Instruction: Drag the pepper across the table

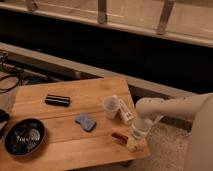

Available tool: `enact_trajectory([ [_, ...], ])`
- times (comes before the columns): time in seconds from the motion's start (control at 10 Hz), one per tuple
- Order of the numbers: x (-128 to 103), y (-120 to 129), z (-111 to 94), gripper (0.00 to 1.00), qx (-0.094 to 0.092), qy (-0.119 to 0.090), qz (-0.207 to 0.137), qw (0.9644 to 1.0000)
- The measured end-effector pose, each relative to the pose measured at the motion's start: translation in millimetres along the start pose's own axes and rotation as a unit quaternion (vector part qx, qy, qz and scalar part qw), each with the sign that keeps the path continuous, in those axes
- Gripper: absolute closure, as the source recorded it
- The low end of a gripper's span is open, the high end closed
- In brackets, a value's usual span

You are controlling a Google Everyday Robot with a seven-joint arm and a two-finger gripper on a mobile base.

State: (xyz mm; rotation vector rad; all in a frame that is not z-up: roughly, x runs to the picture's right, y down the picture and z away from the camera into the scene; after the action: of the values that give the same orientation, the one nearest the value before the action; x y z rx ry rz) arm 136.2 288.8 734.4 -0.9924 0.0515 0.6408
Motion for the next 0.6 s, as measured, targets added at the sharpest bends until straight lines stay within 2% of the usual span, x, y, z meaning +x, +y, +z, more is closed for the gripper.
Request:
enact_trajectory([
  [0.1, 4.6, 1.2, 0.0, 0.91, 0.0, 0.0, 0.001, 1.0],
  [0.4, -17.7, 1.1, 1.1, 0.91, 0.002, -0.001, 0.0, 1.0],
  [0.6, -15.1, 0.2, 0.6, 0.91, 0.002, 0.0, -0.002, 1.0],
])
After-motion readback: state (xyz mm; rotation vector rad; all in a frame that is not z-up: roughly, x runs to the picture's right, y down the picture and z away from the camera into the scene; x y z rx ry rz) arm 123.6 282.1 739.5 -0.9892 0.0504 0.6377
